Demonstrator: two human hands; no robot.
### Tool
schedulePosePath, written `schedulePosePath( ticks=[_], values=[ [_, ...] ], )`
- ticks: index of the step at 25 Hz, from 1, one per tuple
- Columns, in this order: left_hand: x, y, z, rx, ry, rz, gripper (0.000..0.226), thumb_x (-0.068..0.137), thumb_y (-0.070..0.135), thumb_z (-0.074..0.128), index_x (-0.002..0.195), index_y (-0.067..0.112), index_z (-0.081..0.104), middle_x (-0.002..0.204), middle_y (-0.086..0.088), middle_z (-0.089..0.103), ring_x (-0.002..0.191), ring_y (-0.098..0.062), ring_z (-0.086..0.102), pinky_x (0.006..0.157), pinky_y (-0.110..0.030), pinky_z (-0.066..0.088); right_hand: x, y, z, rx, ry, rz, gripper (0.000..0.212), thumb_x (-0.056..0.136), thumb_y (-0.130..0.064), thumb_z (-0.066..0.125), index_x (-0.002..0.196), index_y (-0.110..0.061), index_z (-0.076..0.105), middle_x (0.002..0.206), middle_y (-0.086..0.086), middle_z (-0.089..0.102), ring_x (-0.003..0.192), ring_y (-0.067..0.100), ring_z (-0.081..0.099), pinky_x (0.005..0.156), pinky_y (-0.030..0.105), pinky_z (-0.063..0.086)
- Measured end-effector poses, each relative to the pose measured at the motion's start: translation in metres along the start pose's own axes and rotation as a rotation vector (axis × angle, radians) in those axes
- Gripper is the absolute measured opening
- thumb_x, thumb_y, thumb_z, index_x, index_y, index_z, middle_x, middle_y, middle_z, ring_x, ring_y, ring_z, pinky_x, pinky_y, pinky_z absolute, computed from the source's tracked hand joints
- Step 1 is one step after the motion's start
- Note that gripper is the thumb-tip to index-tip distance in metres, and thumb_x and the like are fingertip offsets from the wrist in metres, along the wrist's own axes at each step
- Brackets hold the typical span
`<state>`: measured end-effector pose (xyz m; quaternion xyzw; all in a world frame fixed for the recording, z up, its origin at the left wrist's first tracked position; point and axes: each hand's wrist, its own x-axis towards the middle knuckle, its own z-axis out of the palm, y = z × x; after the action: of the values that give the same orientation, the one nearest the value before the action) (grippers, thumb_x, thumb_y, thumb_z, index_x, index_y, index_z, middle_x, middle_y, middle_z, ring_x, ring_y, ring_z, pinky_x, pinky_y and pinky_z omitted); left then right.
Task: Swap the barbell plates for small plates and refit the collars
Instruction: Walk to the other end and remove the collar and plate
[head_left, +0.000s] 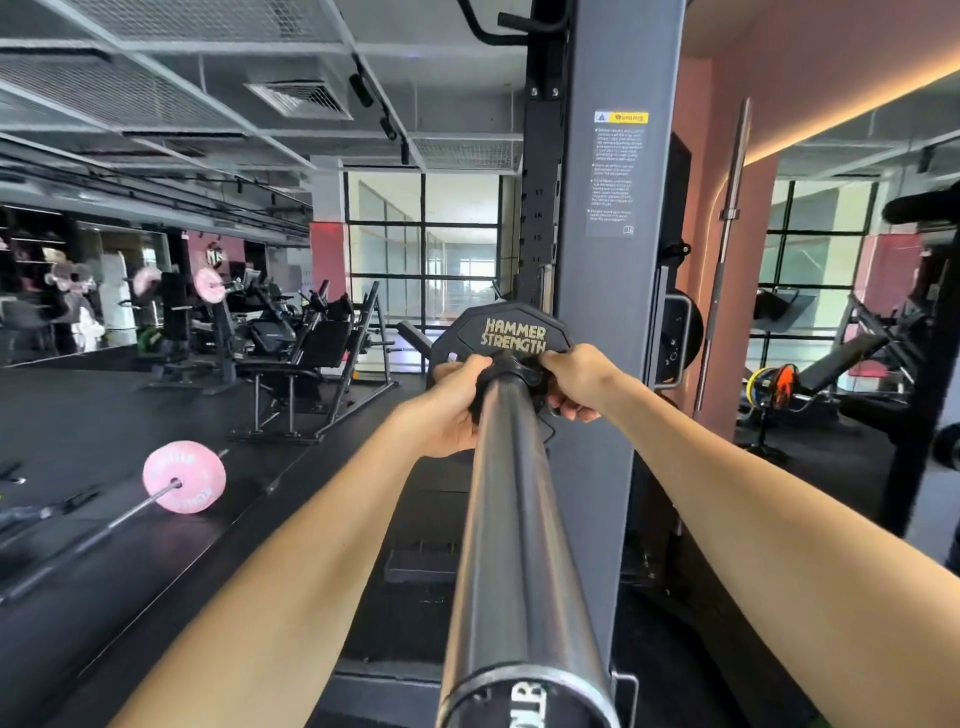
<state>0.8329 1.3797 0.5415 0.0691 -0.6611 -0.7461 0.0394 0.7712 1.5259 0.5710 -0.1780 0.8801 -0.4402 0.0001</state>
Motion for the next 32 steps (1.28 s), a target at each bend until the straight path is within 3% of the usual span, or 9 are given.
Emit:
schedulePosePath(
  ticks=[1, 4, 9, 13, 16, 19, 25, 32],
  values=[
    [-0.002, -0.001, -0.001, -0.003, -0.009, 0.006, 0.030, 0.090, 0.037, 0.055, 0.112, 0.017, 0.054, 0.082, -0.010, 0.064, 0.080, -0.024, 0.063, 0.074, -0.037, 0.059, -0.005, 0.000, 0.001, 0.004, 0.010, 0.007, 0.045, 0.099, -0.033, 0.036, 0.070, -0.002, 0.051, 0.050, 0.010, 0.054, 0.030, 0.020, 0.039, 0.033, 0.015, 0.026],
    [-0.029, 0.000, 0.005, 0.077, -0.026, -0.021, 0.047, 0.092, 0.041, 0.049, 0.128, 0.012, 0.050, 0.096, -0.010, 0.063, 0.081, -0.022, 0.062, 0.058, -0.030, 0.057, -0.031, 0.000, 0.004, 0.037, 0.043, 0.034, 0.044, 0.099, -0.032, 0.035, 0.070, -0.003, 0.050, 0.053, 0.011, 0.057, 0.035, 0.022, 0.041, 0.034, 0.015, 0.026],
    [-0.098, -0.007, 0.013, 0.075, -0.064, -0.019, 0.056, 0.096, 0.047, 0.044, 0.134, 0.007, 0.049, 0.100, -0.013, 0.063, 0.083, -0.023, 0.064, 0.061, -0.030, 0.057, -0.110, -0.019, -0.002, 0.015, 0.100, 0.078, 0.047, 0.101, -0.032, 0.035, 0.070, 0.000, 0.051, 0.031, 0.006, 0.048, 0.022, 0.017, 0.037, 0.033, 0.014, 0.023],
    [-0.156, -0.012, 0.022, 0.033, -0.101, -0.010, 0.046, 0.098, 0.044, 0.040, 0.123, 0.008, 0.057, 0.099, -0.012, 0.068, 0.087, -0.023, 0.066, 0.070, -0.035, 0.056, -0.173, -0.024, -0.007, 0.010, 0.132, 0.080, 0.052, 0.100, -0.034, 0.037, 0.063, -0.002, 0.051, 0.032, 0.006, 0.048, 0.024, 0.018, 0.038, 0.030, 0.013, 0.025],
    [-0.202, -0.016, 0.029, 0.047, -0.133, 0.000, 0.041, 0.098, 0.040, 0.039, 0.120, 0.013, 0.059, 0.089, -0.008, 0.072, 0.078, -0.020, 0.068, 0.065, -0.034, 0.057, -0.221, -0.028, -0.011, 0.002, 0.141, 0.071, 0.052, 0.100, -0.035, 0.037, 0.062, -0.003, 0.052, 0.040, 0.010, 0.050, 0.031, 0.020, 0.035, 0.030, 0.016, 0.023],
    [-0.241, -0.019, 0.036, 0.014, -0.153, 0.015, 0.031, 0.099, 0.037, 0.040, 0.110, 0.016, 0.060, 0.087, -0.010, 0.071, 0.077, -0.024, 0.068, 0.073, -0.044, 0.059, -0.260, -0.033, -0.016, 0.006, 0.149, 0.062, 0.052, 0.099, -0.036, 0.038, 0.060, -0.005, 0.051, 0.033, 0.006, 0.047, 0.024, 0.016, 0.034, 0.031, 0.015, 0.023],
    [-0.289, -0.020, 0.044, 0.089, -0.218, 0.019, 0.043, 0.097, 0.039, 0.042, 0.126, 0.011, 0.056, 0.098, -0.013, 0.066, 0.070, -0.024, 0.068, 0.073, -0.044, 0.059, -0.314, -0.035, -0.023, 0.031, 0.105, 0.072, 0.042, 0.098, -0.028, 0.034, 0.067, -0.006, 0.051, 0.053, 0.008, 0.053, 0.035, 0.018, 0.041, 0.033, 0.017, 0.025],
    [-0.330, -0.021, 0.041, 0.179, -0.388, -0.030, 0.048, 0.099, 0.047, 0.037, 0.117, 0.009, 0.059, 0.101, -0.012, 0.066, 0.072, -0.020, 0.067, 0.079, -0.040, 0.056, -0.353, -0.033, -0.030, 0.093, 0.095, 0.017, 0.041, 0.098, -0.030, 0.035, 0.070, -0.006, 0.054, 0.048, 0.005, 0.053, 0.031, 0.015, 0.043, 0.034, 0.018, 0.028]
  ],
)
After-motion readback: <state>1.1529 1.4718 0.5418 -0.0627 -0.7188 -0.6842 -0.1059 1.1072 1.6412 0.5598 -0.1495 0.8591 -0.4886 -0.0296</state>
